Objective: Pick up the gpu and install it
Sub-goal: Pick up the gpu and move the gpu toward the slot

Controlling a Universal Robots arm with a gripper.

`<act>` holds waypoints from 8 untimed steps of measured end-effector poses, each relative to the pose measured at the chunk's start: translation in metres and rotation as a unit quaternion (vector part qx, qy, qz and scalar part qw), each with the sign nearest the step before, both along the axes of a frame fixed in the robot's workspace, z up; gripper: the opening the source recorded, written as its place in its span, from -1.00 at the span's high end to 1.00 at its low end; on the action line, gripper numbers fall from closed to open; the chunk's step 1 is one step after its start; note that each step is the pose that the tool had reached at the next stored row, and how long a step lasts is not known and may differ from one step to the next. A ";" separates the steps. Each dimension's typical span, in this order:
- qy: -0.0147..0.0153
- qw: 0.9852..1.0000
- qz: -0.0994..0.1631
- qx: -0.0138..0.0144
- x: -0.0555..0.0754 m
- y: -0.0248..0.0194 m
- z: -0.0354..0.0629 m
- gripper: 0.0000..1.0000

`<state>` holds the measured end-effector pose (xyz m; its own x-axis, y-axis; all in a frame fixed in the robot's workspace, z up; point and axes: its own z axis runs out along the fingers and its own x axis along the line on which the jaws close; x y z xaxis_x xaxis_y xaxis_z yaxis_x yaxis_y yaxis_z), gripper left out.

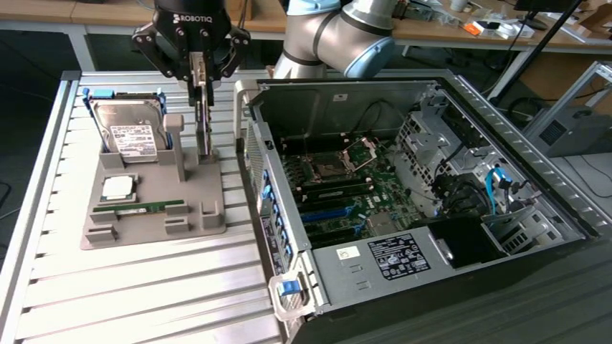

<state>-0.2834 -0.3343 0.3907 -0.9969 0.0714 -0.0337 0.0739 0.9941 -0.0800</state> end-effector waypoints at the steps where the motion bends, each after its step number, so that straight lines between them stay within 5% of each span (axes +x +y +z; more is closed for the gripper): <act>1: 0.000 1.000 0.000 0.000 0.000 0.0000 0.0001 0.47; 8: 0.000 1.000 0.000 0.000 0.000 0.0000 0.0009 0.47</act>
